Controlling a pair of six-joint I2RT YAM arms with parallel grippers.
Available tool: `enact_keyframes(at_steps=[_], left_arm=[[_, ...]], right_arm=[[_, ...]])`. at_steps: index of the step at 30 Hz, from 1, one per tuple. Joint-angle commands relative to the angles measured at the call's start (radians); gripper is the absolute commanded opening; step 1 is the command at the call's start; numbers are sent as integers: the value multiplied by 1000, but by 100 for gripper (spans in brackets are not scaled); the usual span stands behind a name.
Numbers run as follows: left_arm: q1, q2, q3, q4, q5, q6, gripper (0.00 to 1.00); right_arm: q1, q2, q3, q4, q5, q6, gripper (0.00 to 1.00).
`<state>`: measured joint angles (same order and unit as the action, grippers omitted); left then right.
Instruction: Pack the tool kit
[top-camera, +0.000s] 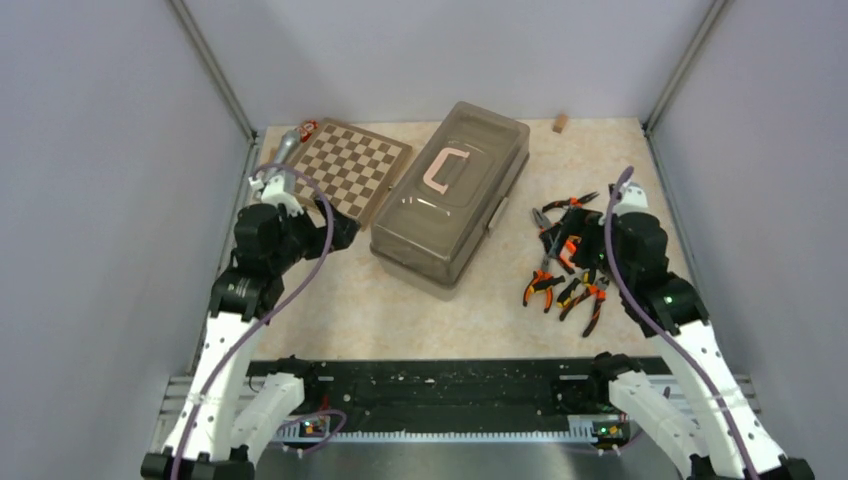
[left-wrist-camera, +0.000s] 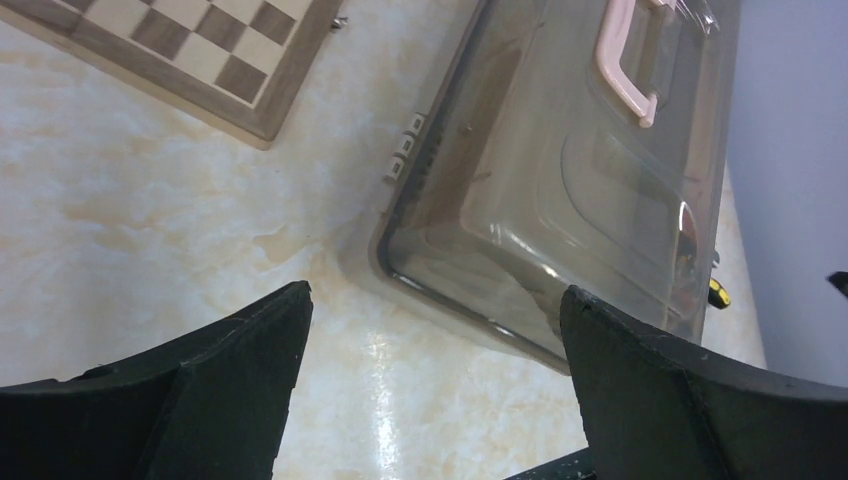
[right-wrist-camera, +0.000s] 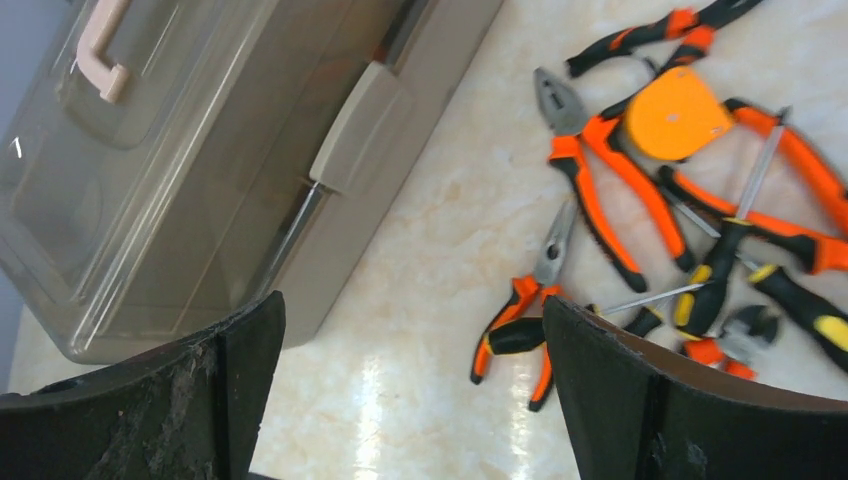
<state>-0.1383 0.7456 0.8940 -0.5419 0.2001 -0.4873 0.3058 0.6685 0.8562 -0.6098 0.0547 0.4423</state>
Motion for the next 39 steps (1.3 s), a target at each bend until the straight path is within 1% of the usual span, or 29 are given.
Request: enact_keyframes(at_steps=[1,4,6,8,11,15,19,22,25,29,35,39], left_arm=[[-3,139,55,184,151,-56,99],[-4,253,89,247,223,-79,99],[-6,344,133,258,257,-77,99],[-6,406,182,257,270,-56,99],[-6,491,239,293,268,-27,99],[-6,625,343,292,311,-2,99],[-6,758,441,271,355,6,99],[-13,834,472,244,412,-3,99],[-37,833,443,230,445,-6,99],[-70,755,285,270,442,-49,99],[-102,570,46,340,407,-170,99],[-129,437,-51,363,360,-243,99]], right_arm=[[4,118,-26,202,-188,79,99],[-18,203,-61,330,-246,128,99],[-56,249,-102,448,-336,200,99],[-97,295,-152,581,-424,279,98],[-130,369,-197,758,-505,362,97],[-138,472,-213,920,-532,421,97],[-144,575,-223,1025,-529,464,96],[-144,644,-221,1084,-543,482,94],[-144,686,-226,1118,-550,483,94],[-152,720,-247,1141,-553,472,94],[-180,783,-294,1270,-624,502,94],[-182,842,-301,1375,-682,534,93]])
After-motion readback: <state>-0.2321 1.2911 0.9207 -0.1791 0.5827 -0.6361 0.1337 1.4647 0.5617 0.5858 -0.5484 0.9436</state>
